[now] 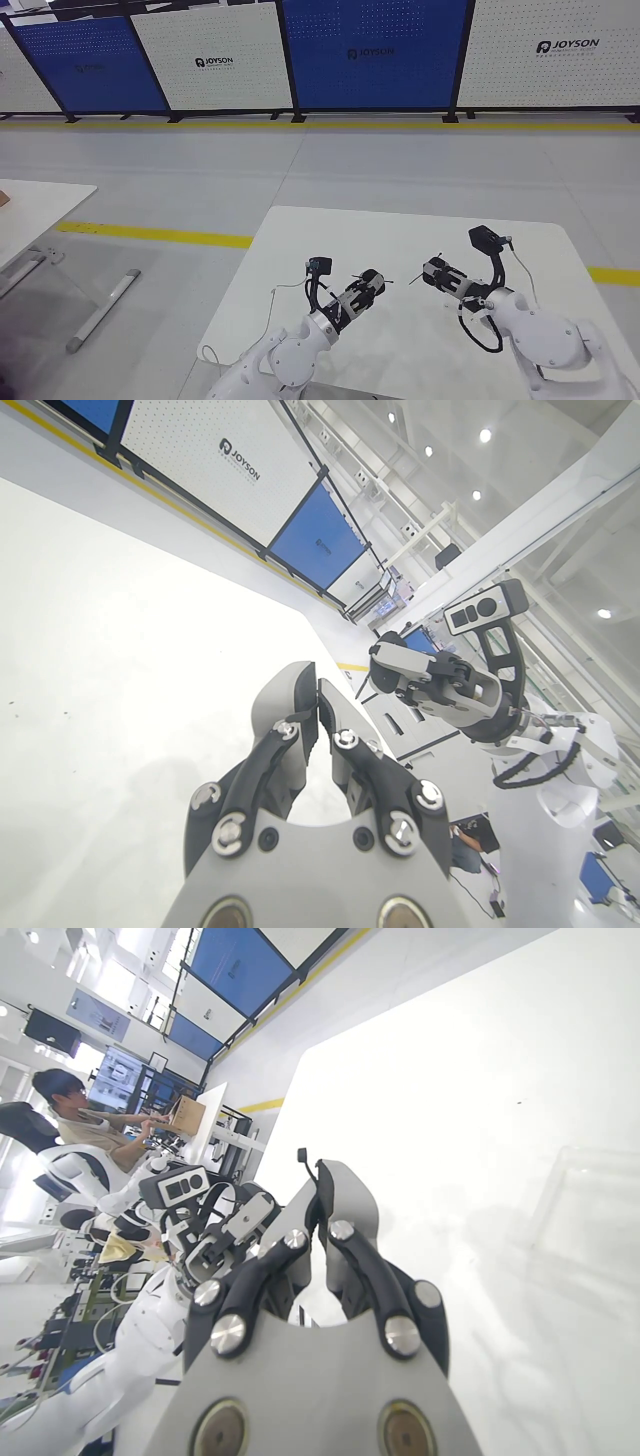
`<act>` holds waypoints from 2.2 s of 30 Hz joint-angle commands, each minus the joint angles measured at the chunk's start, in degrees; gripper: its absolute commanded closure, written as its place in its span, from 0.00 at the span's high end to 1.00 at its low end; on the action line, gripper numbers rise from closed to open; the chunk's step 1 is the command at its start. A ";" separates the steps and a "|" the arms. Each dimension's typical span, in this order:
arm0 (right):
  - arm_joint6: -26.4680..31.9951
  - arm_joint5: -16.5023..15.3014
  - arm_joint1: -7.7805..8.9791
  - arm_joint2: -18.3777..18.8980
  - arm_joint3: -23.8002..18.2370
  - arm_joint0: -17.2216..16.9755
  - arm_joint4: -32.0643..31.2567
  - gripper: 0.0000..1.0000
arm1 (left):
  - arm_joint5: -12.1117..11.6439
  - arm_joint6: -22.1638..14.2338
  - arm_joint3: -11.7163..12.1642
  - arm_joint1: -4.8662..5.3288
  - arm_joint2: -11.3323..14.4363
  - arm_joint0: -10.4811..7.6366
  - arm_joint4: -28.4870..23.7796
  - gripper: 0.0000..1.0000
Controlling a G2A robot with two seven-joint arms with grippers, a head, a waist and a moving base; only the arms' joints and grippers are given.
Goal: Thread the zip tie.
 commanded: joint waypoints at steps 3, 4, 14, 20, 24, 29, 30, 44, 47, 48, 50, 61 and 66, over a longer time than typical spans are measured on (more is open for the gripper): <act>0.00 0.00 0.00 0.00 0.00 0.00 0.00 0.00 | 0.00 0.00 0.00 0.00 0.00 0.00 0.00 0.00; 0.00 0.00 0.00 0.00 0.00 0.00 0.00 0.00 | 0.00 0.00 0.00 0.00 0.00 0.00 0.00 0.00; 0.00 0.00 0.00 0.00 0.00 0.00 0.00 0.00 | 0.00 0.00 0.00 0.00 0.00 0.00 0.00 0.00; 0.00 0.00 0.00 0.00 0.00 0.00 0.00 0.00 | 0.00 0.00 0.00 0.00 0.00 0.00 0.00 0.00; 0.00 0.00 0.00 0.00 0.00 0.00 0.00 0.00 | 0.00 0.00 0.00 0.00 0.00 0.00 0.00 0.00; -0.30 -0.11 -0.01 0.01 0.05 -0.11 0.04 0.00 | 0.00 0.00 0.00 0.00 0.00 0.00 0.00 0.00; -1.33 -0.70 -0.04 -0.09 0.12 -0.46 0.32 0.00 | 0.00 0.00 0.00 0.00 0.00 0.00 0.00 0.00; -13.94 -3.40 -0.96 -3.85 1.34 -2.89 0.91 0.00 | 0.00 0.00 0.00 0.00 0.00 0.00 0.00 0.00; -13.94 -3.40 -0.96 -3.85 1.34 -2.89 0.91 0.00 | 0.00 0.00 0.00 0.00 0.00 0.00 0.00 0.00; -13.94 -3.40 -0.96 -3.85 1.34 -2.89 0.91 0.00 | 0.03 0.09 -0.01 -0.01 -0.01 0.00 -0.09 0.00; -13.94 -3.40 -0.96 -3.85 1.34 -2.89 0.91 0.00 | 0.26 1.15 0.11 -0.11 -0.15 -0.26 -0.12 0.00; -16.15 -3.66 -0.99 -3.87 1.30 -3.30 -0.25 0.00 | 0.76 2.20 0.72 -0.24 0.27 -0.67 1.36 0.00; -23.05 -3.19 -1.46 -6.65 1.06 -4.88 -4.20 0.00 | 0.76 2.20 0.72 -0.24 0.27 -0.67 1.36 0.00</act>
